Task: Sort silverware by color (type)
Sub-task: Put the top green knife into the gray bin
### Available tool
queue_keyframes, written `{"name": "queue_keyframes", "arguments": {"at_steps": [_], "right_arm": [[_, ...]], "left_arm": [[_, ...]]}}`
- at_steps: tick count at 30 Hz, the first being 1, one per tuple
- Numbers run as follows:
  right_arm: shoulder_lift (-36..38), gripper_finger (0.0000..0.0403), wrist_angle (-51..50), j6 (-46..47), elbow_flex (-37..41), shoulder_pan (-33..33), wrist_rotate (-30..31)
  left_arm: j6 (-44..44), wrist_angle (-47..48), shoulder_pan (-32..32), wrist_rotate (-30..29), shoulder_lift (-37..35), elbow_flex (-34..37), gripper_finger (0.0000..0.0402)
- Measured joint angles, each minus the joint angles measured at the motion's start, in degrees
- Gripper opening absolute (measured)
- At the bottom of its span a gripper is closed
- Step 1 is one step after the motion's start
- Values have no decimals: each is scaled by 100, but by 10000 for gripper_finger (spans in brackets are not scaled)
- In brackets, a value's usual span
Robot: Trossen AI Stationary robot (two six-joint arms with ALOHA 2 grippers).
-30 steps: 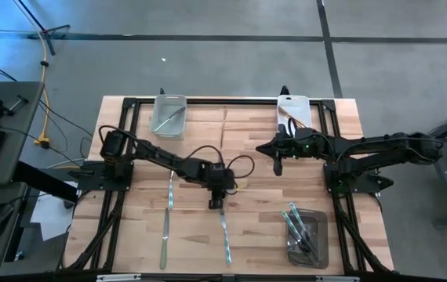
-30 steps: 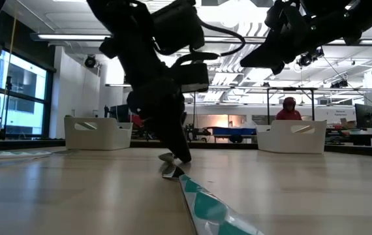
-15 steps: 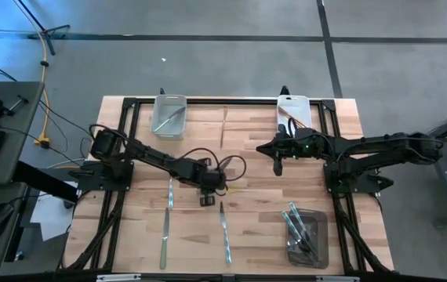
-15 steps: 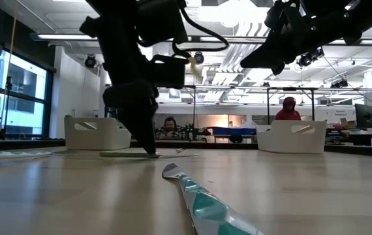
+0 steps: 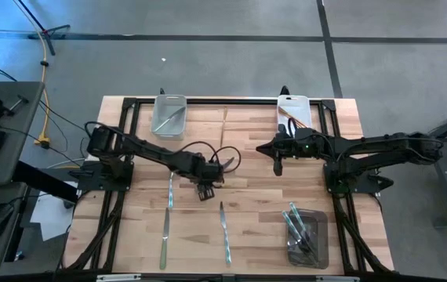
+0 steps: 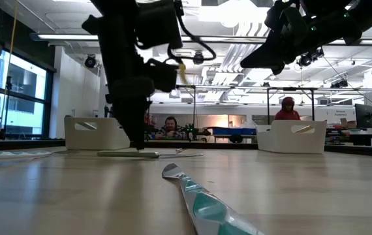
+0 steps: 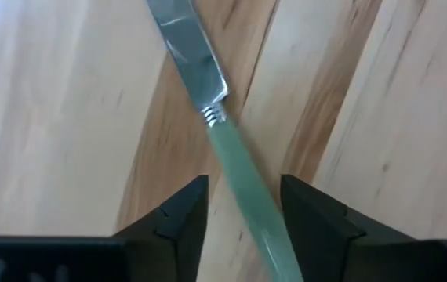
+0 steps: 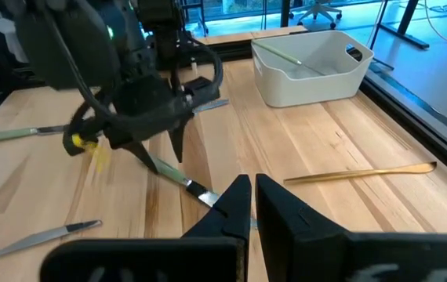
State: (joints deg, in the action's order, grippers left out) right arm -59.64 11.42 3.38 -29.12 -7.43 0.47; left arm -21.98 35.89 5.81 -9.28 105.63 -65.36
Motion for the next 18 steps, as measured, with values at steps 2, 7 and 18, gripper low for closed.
{"name": "queue_keyframes", "arguments": {"at_steps": [2, 7, 18], "right_arm": [[0, 7, 1, 0, 0, 1, 0], [0, 7, -7, -2, 0, 1, 0], [0, 7, 0, -42, 0, 1, 0]], "left_arm": [[1, 20, -45, 7, 79, 2, 164], [3, -45, -148, 18, 183, 2, 172], [64, -574, -375, 225, 139, 491, 120]]}}
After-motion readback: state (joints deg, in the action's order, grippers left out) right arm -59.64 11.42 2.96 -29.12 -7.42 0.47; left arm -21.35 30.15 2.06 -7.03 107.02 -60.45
